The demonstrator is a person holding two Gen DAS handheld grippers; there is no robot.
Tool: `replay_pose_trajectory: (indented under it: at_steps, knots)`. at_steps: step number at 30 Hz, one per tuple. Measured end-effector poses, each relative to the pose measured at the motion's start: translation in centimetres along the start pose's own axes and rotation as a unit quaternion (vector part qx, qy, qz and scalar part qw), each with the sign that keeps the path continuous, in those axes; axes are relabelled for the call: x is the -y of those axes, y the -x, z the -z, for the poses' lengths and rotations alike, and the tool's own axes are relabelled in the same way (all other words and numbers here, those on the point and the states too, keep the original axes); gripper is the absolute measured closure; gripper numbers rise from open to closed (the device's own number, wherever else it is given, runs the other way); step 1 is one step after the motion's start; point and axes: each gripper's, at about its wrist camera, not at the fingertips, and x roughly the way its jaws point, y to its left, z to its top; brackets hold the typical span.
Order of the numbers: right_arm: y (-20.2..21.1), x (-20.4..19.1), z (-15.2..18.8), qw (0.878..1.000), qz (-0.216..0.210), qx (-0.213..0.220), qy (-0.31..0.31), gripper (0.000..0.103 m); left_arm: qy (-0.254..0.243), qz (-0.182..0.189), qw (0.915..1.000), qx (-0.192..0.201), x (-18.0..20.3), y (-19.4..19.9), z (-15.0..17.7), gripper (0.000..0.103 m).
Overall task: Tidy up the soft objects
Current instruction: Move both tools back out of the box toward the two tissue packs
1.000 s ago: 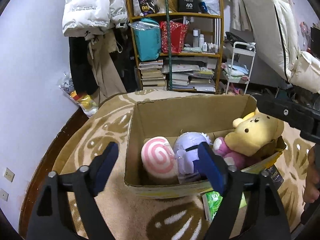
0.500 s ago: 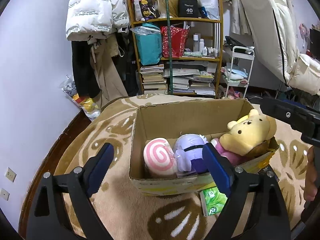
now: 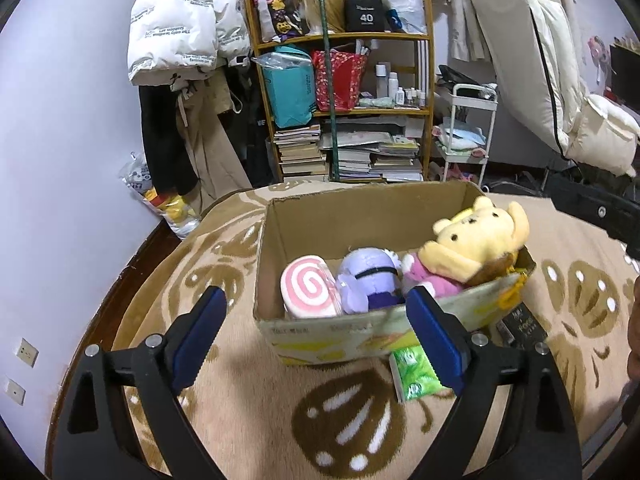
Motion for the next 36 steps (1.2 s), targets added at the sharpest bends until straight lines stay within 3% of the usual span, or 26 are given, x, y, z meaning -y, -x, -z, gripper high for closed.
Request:
replay_pose_trajectory:
  at_steps: [7,20,36]
  knots:
    - [2.1,0.7,1.5,1.000,0.006,-0.005,-0.005,0.000,-0.029,0.004,0.9995,-0.010,1.1,1.8,1.4,0.012]
    - [4.9,1.6,5.8,0.999,0.024,-0.035,-0.005,0.000,-0.035,0.007,0.9991,-0.024,2.2,3.8,3.7,0.012]
    - [4.2,1.4,6.8,0.998,0.045,-0.047,0.011,0.000,-0.033,0.020,0.9988,-0.029,3.1,2.0,4.4,0.012]
